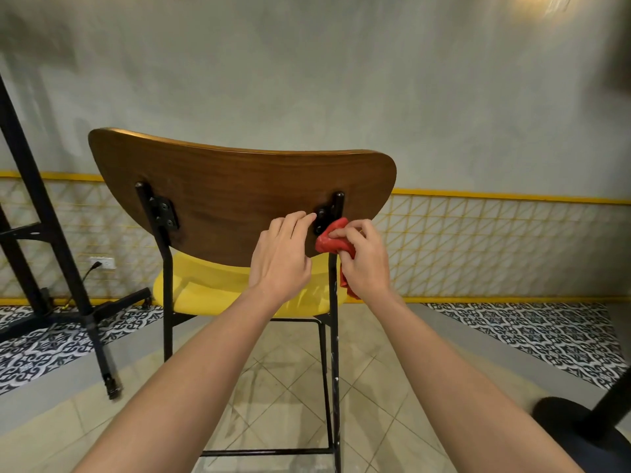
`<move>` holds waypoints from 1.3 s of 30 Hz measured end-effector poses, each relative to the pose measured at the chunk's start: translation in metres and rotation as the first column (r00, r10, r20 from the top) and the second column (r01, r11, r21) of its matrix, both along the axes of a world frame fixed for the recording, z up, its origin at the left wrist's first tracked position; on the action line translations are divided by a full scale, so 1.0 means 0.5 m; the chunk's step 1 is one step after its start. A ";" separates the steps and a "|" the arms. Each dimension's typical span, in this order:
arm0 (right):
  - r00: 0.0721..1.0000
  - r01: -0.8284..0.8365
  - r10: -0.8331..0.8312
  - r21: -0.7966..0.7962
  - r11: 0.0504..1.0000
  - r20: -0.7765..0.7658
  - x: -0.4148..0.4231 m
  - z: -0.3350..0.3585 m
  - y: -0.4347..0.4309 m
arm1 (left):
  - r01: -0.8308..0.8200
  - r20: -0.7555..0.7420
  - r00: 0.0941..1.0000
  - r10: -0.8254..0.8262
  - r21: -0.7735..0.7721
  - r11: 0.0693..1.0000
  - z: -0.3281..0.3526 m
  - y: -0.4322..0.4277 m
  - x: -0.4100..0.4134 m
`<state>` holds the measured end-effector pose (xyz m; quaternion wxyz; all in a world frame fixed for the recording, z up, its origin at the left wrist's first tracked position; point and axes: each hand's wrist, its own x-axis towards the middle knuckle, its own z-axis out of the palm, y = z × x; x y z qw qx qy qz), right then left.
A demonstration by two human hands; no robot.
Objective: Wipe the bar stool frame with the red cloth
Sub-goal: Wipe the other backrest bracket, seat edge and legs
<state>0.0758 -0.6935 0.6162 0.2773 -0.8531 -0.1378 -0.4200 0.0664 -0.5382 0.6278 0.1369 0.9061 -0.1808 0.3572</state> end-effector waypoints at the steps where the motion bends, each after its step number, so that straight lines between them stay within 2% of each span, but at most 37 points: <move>1: 0.998 0.004 -0.003 -0.006 1.000 0.062 -0.002 0.004 0.005 | 0.000 0.004 1.000 0.000 0.011 1.000 -0.001 0.000 -0.001; 4: 0.991 0.056 -0.052 -0.035 0.998 0.122 0.004 0.009 0.023 | -0.009 0.004 1.000 0.009 0.029 1.000 -0.003 0.000 -0.002; 8: 0.996 0.084 -0.080 -0.169 0.982 0.029 0.017 -0.016 0.021 | -0.013 0.001 1.000 0.013 0.070 0.997 -0.009 0.004 0.001; 12: 0.985 0.048 -0.103 -0.354 0.934 -0.139 0.010 -0.048 0.002 | -0.020 -0.019 1.000 0.022 0.113 0.993 -0.021 0.008 -0.002; 16: 0.998 0.046 -0.031 -0.322 0.946 0.053 0.009 -0.033 -0.002 | -0.025 -0.025 0.999 0.028 0.125 0.992 -0.023 0.008 -0.001; 19: 0.987 0.096 -0.043 -0.347 0.933 0.157 0.022 -0.013 0.000 | -0.030 -0.024 0.999 0.033 0.119 0.992 -0.024 0.008 0.000; 22: 0.989 0.109 -0.052 -0.452 0.885 0.138 0.029 -0.022 -0.002 | -0.038 -0.042 0.998 0.044 0.127 0.991 -0.025 0.006 -0.001; 26: 0.994 0.094 -0.108 -0.607 0.789 0.013 0.012 -0.058 -0.005 | -0.078 0.013 0.997 0.077 0.173 0.982 -0.031 0.017 -0.003; 29: 0.993 0.107 -0.050 -0.606 0.788 0.110 0.006 -0.059 -0.010 | -0.107 0.058 0.994 0.097 0.227 0.968 -0.028 0.030 -0.001; 32: 0.978 0.121 -0.004 -0.550 0.827 0.209 0.018 -0.046 -0.013 | -0.128 0.049 0.992 0.120 0.246 0.961 -0.030 0.032 0.000; 34: 0.976 0.135 -0.021 -0.530 0.837 0.215 0.028 -0.042 -0.014 | -0.131 0.031 0.991 0.128 0.230 0.964 -0.033 0.027 -0.002; 37: 0.984 0.132 -0.036 -0.579 0.805 0.174 0.031 -0.060 -0.018 | -0.122 0.000 0.992 0.125 0.220 0.968 -0.038 0.021 -0.002; 39: 0.988 0.126 -0.053 -0.542 0.831 0.148 0.026 -0.076 -0.021 | -0.122 -0.005 0.992 0.126 0.222 0.967 -0.040 0.020 -0.003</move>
